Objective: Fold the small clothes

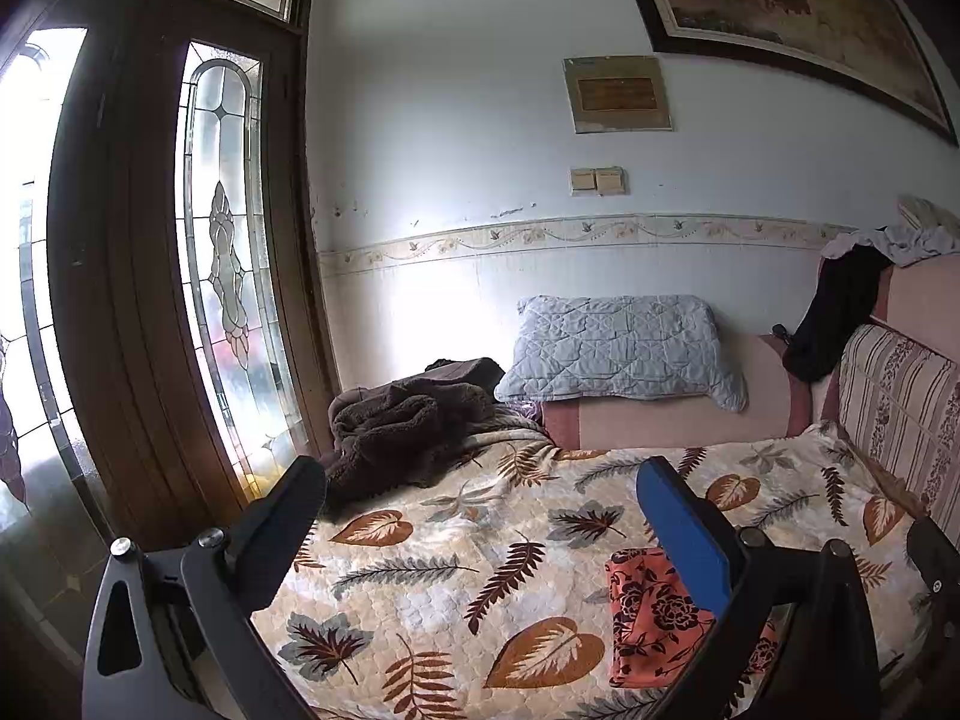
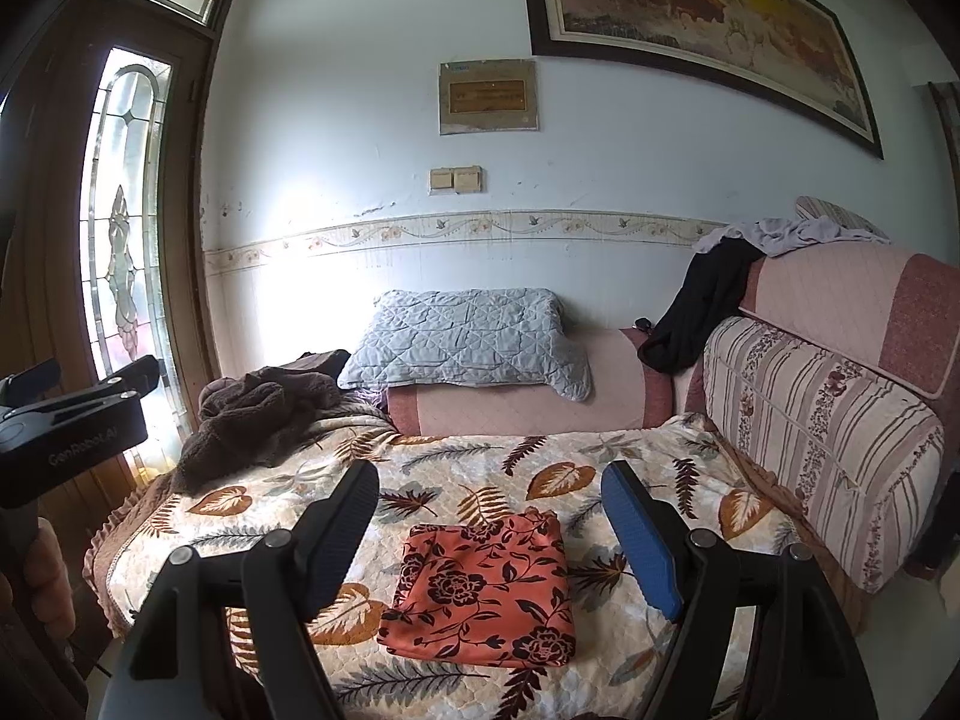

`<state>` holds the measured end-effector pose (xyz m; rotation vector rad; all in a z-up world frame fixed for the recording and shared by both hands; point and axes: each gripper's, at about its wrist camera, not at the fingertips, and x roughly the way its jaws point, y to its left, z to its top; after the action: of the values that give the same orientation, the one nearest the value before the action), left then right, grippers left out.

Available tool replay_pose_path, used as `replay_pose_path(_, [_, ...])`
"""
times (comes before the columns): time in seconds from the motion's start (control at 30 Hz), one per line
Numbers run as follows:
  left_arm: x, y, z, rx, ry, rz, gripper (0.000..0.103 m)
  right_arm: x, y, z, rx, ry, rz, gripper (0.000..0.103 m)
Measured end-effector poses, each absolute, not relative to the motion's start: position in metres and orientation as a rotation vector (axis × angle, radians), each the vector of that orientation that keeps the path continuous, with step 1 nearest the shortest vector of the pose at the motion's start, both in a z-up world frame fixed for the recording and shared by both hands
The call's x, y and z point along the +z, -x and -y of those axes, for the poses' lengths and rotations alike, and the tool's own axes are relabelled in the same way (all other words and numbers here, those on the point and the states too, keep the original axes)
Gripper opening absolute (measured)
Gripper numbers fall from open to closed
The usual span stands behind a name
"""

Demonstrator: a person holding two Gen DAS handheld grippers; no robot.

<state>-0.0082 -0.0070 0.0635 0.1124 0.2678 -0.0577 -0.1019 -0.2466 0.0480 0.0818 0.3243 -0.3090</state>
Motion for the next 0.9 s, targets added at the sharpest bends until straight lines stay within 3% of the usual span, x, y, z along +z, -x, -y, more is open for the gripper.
replay_pose_path(0.9, [0.064, 0.009, -0.004, -0.043, -0.122, -0.252, 0.103, 0.054, 0.095, 0.251, -0.305, -0.082, -0.301, 0.08])
